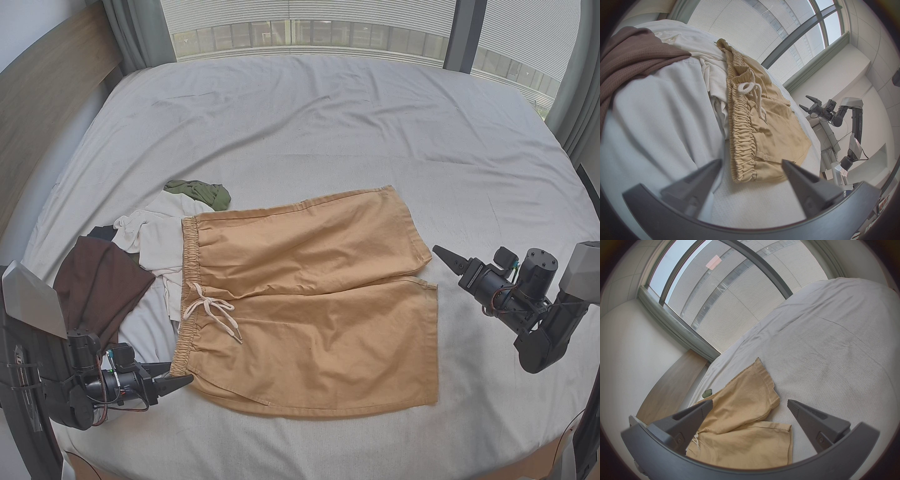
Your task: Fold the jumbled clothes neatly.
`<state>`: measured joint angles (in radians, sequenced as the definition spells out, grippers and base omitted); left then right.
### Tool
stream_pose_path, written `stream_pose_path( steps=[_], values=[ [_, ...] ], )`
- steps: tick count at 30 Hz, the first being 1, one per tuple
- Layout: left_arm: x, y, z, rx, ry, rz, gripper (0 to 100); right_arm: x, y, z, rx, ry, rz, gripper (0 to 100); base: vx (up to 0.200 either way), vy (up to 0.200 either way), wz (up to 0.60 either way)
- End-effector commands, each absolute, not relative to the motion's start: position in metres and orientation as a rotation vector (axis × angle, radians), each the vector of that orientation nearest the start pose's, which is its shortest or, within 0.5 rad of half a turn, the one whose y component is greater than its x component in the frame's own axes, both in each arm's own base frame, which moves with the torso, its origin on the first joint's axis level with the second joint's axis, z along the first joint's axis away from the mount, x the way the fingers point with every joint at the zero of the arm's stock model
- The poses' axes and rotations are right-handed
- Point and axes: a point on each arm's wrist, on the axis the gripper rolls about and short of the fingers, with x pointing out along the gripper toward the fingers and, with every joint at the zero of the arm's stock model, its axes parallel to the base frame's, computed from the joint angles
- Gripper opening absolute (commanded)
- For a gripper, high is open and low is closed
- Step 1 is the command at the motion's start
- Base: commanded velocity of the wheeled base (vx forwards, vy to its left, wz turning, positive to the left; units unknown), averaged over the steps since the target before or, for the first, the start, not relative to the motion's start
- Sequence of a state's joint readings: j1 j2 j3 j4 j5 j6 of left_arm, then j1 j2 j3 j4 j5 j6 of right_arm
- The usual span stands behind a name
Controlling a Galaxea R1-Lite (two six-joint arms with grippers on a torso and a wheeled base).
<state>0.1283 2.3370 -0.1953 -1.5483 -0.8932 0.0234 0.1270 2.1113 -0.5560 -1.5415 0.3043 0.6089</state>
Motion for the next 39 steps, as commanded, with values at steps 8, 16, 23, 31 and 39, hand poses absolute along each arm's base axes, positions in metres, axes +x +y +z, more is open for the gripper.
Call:
stream_pose_path(
  steps=[8, 16, 23, 31, 39],
  values=[
    [0.256, 0.016, -0.029, -0.281, 0.532, -0.748, 0, 0.31, 0.056, 0.064, 0.502, 0.242, 0.446, 100, 0.0, 0.0, 0.0],
    [0.255, 0.015, -0.028, -0.271, 0.527, -0.754, 0, 0.281, 0.065, 0.029, 0.338, 0.463, 0.484, 100, 0.0, 0.0, 0.0],
    [0.255, 0.015, -0.029, -0.273, 0.53, -0.756, 0, 0.259, 0.06, 0.009, 0.3, 0.663, 0.457, 100, 0.0, 0.0, 0.0],
    [0.256, 0.015, -0.029, -0.272, 0.529, -0.756, 0, 0.236, 0.064, 0.0, 0.276, 0.818, 0.467, 100, 0.0, 0.0, 0.0],
    [0.255, 0.014, -0.029, -0.274, 0.533, -0.757, 0, 0.225, 0.07, -0.001, 0.265, 0.924, 0.478, 100, 0.0, 0.0, 0.0]
  ],
)
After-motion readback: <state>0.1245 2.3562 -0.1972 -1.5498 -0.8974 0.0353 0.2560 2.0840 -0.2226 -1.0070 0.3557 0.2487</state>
